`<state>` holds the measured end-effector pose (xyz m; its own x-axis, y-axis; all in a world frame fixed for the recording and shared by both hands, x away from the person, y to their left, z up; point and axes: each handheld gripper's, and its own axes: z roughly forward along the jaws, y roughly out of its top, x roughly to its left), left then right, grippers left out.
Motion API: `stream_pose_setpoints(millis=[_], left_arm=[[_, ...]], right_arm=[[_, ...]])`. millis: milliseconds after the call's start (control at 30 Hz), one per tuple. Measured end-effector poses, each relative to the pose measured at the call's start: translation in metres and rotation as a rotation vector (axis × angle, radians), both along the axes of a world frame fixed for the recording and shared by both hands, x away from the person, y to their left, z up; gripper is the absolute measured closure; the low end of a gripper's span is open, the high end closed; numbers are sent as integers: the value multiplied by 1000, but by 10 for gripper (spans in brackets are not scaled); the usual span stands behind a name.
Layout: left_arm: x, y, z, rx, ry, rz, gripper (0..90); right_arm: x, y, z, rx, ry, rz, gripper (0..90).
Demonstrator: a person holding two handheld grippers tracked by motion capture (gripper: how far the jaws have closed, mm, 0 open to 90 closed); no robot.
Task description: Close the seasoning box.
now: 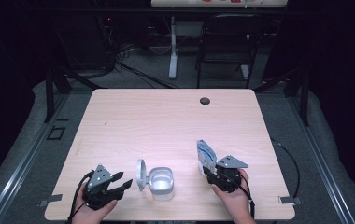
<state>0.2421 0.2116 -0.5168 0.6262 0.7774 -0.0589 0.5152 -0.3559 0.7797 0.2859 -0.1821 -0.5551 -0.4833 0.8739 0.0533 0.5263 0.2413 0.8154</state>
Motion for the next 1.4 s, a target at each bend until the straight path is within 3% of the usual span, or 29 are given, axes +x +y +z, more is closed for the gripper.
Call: stream_pose_setpoints(millis=[700,1400], left_arm=[[0,0,0,-2,2,0,537],[-1,4,4,-25,-9,16,537]], right_arm=[[-14,1,-2,3,-19,23,512],[-27,-8,4,41,-34,37,489]])
